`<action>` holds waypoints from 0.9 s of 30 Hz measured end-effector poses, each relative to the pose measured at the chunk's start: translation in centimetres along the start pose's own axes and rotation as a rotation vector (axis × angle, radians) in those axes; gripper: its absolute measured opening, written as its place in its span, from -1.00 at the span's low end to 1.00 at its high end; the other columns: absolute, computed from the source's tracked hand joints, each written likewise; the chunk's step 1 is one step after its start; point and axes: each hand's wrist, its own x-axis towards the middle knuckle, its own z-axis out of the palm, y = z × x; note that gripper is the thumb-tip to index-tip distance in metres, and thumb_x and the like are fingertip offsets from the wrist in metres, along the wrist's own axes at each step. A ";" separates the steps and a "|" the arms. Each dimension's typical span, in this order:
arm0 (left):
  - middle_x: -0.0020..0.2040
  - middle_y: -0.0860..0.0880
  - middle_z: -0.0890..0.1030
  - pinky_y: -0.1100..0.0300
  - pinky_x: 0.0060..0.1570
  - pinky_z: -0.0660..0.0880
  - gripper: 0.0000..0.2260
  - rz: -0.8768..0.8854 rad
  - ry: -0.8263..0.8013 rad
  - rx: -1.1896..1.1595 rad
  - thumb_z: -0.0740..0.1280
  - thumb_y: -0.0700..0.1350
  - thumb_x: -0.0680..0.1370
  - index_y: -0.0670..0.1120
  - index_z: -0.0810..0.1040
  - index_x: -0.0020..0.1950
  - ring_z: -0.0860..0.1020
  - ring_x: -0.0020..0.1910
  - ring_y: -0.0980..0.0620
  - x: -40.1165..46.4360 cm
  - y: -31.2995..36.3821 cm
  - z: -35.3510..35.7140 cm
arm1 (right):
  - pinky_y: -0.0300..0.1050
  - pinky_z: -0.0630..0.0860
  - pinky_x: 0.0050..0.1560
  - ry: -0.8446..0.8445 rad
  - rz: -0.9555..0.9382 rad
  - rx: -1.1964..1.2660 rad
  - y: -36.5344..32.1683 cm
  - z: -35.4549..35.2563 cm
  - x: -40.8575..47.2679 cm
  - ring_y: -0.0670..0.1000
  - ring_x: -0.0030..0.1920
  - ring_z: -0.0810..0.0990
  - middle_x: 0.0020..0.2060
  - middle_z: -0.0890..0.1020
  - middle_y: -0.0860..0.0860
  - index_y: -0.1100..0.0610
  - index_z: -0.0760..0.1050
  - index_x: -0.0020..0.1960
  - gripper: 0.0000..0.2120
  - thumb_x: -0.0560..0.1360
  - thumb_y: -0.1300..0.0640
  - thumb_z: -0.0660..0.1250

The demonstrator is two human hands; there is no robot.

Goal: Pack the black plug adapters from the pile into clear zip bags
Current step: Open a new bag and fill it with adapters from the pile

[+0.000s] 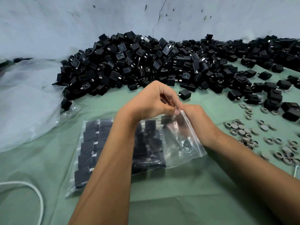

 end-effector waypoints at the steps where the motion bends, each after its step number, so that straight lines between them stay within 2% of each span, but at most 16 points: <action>1: -0.17 -0.14 0.72 0.03 -0.07 0.59 -0.86 -0.001 -0.001 -0.002 0.58 -0.31 0.42 -0.12 0.76 -0.09 0.60 -0.22 0.02 0.0 -0.1 0.1 | -0.30 0.55 -0.04 0.052 -0.062 -0.068 0.1 0.2 0.0 -0.24 -0.09 0.67 -0.15 0.69 -0.18 0.08 0.69 -0.01 -0.82 0.50 0.31 0.39; 3: -0.16 -0.15 0.71 -0.04 -0.07 0.59 -0.85 -0.011 0.005 -0.011 0.58 -0.28 0.44 -0.08 0.75 -0.05 0.58 -0.21 -0.04 -0.1 -0.4 0.1 | -0.41 0.49 -0.03 0.138 -0.169 -0.198 0.4 1.1 -0.1 -0.26 -0.08 0.65 -0.13 0.65 -0.22 0.13 0.70 0.02 -0.78 0.48 0.39 0.44; 5: -0.19 -0.07 0.68 0.05 -0.11 0.58 -0.82 -0.055 0.065 -0.034 0.58 -0.24 0.45 -0.03 0.72 0.00 0.57 -0.21 -0.03 -0.5 -1.1 -0.5 | -0.40 0.48 -0.04 0.178 -0.183 -0.191 0.9 1.5 -0.2 -0.24 -0.06 0.64 -0.11 0.64 -0.20 0.10 0.70 0.03 -0.80 0.55 0.38 0.45; 7: -0.25 0.06 0.64 0.20 -0.16 0.54 -0.82 -0.127 0.176 -0.018 0.56 -0.22 0.47 -0.01 0.69 0.01 0.56 -0.24 0.08 -1.1 -2.4 -1.6 | -0.30 0.50 -0.11 0.186 -0.198 -0.179 1.0 1.8 -0.2 -0.19 -0.08 0.63 -0.11 0.61 -0.16 0.01 0.67 0.04 -0.79 0.57 0.32 0.45; 9: -0.30 0.13 0.61 0.23 -0.19 0.51 -0.86 -0.224 0.259 0.064 0.56 -0.18 0.48 0.01 0.68 -0.04 0.55 -0.29 0.16 -2.0 -3.7 -2.7 | -0.16 0.55 -0.14 0.159 -0.219 -0.194 1.0 1.7 -0.1 -0.13 -0.10 0.62 -0.09 0.60 -0.09 -0.12 0.65 0.07 -0.81 0.56 0.15 0.50; 11: -0.32 0.15 0.60 0.23 -0.19 0.50 -0.89 -0.306 0.270 0.108 0.57 -0.14 0.48 0.00 0.69 -0.08 0.55 -0.31 0.19 -2.8 -4.6 -3.4 | -0.09 0.58 -0.14 0.148 -0.216 -0.188 0.8 1.8 -0.1 -0.09 -0.11 0.62 -0.08 0.61 -0.07 -0.18 0.64 0.11 -0.79 0.54 0.06 0.53; 18: -0.25 0.14 0.69 0.21 -0.16 0.53 -0.90 -0.453 0.161 0.162 0.51 -0.16 0.54 0.05 0.68 -0.05 0.64 -0.27 0.20 -3.5 -5.3 -3.9 | -0.19 0.61 -0.09 0.151 -0.206 -0.232 0.6 2.3 0.0 -0.17 -0.09 0.63 -0.05 0.63 -0.10 -0.01 0.71 0.10 -0.82 0.54 -0.05 0.51; 22: -0.22 0.08 0.71 0.16 -0.10 0.58 -0.87 -0.483 0.178 0.175 0.50 -0.21 0.53 0.01 0.68 -0.02 0.67 -0.24 0.15 -3.4 -5.3 -3.4 | -0.25 0.59 -0.07 0.157 -0.196 -0.273 0.8 2.6 0.2 -0.18 -0.09 0.62 -0.03 0.62 -0.08 0.07 0.71 0.12 -0.65 0.57 -0.19 0.43; 25: -0.18 0.05 0.71 0.18 -0.14 0.57 -0.86 -0.489 0.186 0.192 0.52 -0.20 0.52 0.03 0.69 -0.03 0.67 -0.24 0.16 -3.3 -5.1 -3.3 | -0.21 0.60 -0.12 0.148 -0.118 -0.159 0.9 3.1 0.1 -0.12 -0.11 0.65 -0.05 0.61 -0.12 0.01 0.70 0.07 -0.64 0.53 -0.27 0.43; 27: -0.18 0.06 0.71 0.18 -0.14 0.56 -0.86 -0.490 0.197 0.194 0.52 -0.20 0.52 0.04 0.69 -0.04 0.67 -0.25 0.16 -3.3 -5.1 -3.2 | 0.05 0.67 -0.03 0.120 0.126 0.170 0.4 3.0 0.3 0.00 -0.06 0.71 -0.05 0.68 -0.05 0.02 0.67 0.01 -0.64 0.46 -0.26 0.52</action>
